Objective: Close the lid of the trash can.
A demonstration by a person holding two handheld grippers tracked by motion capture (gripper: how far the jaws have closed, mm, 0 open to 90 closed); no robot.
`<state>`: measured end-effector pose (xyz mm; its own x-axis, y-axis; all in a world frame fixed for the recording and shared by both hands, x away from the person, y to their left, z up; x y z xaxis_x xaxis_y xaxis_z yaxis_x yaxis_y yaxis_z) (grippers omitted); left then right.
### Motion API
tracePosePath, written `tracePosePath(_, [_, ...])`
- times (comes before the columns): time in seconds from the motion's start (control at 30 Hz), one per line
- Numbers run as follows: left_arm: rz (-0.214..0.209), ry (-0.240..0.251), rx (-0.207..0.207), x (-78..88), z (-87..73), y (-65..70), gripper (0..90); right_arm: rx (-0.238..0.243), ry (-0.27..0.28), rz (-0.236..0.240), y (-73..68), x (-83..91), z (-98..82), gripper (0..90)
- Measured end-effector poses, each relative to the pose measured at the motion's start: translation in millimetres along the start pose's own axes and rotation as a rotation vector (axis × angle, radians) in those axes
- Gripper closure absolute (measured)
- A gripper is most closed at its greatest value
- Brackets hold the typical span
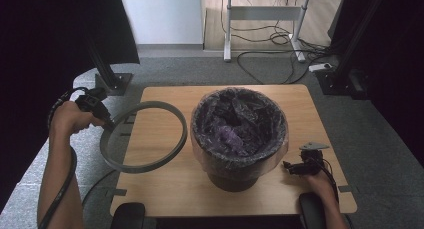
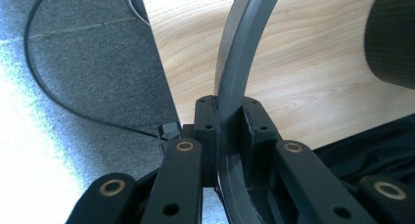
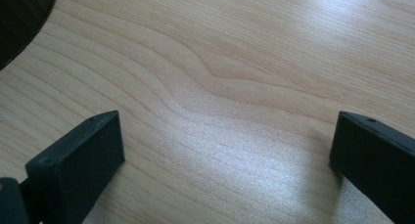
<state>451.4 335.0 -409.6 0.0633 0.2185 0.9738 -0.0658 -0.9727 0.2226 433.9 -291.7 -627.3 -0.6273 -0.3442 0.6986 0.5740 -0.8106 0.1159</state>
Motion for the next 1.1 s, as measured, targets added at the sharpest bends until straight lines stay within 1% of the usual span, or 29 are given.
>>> tracePosePath(0.27, [0.001, 0.010, -0.012, 22.4, -1.6, 9.1, 79.7, 0.000, 0.000, 0.000, 0.0, 0.0, 0.0, 0.0])
tracePosePath(0.4, [0.001, 0.024, -0.018, 36.0, -2.6, 14.3, 79.7, 0.000, 0.000, 0.000, 0.0, 0.0, 0.0, 0.0])
tracePosePath(0.53, [0.001, 0.039, -0.022, 51.5, -3.9, 22.9, 79.7, 0.000, 0.000, 0.000, 0.0, 0.0, 0.0, 0.0])
tracePosePath(0.57, [0.002, 0.048, -0.031, 59.3, -4.2, 28.5, 79.7, 0.000, 0.000, 0.000, 0.0, 0.0, 0.0, 0.0])
tracePosePath(0.63, [0.002, 0.051, -0.035, 62.1, -4.4, 30.8, 79.7, 0.000, 0.000, 0.000, 0.0, 0.0, 0.0, 0.0])
tracePosePath(0.73, [0.001, 0.063, -0.052, 72.1, -4.2, 41.3, 79.7, 0.000, 0.000, 0.000, 0.0, 0.0, 0.0, 0.0])
tracePosePath(0.77, [0.001, 0.070, -0.066, 77.5, -3.6, 49.0, 79.6, 0.000, 0.000, 0.000, 0.0, 0.0, 0.0, 0.0])
tracePosePath(0.87, [-0.002, 0.077, -0.091, 82.9, -2.2, 60.9, 79.6, 0.000, 0.000, 0.000, 0.0, 0.0, 0.0, 0.0])
tracePosePath(1.0, [-0.006, 0.077, -0.129, 85.4, 1.3, 80.0, 79.6, 0.007, 0.002, 0.005, -0.8, -0.1, 0.3, 0.0])
tracePosePath(1.1, [-0.008, 0.073, -0.156, 83.5, 5.7, 94.1, 79.7, 0.008, 0.002, 0.006, -1.0, -0.1, 0.3, 0.0])
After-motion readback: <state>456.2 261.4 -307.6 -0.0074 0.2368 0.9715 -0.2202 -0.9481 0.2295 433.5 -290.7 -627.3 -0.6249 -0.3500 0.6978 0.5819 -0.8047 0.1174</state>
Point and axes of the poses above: each handheld gripper's, and its own axes: x roughly backward along the jaws, z roughly out of its top, y roughly to its right, the point moved 10 cm from there along -x, roughly forward along the jaws, and after that the axes turned 10 degrees about x, right-handed, at the moved point
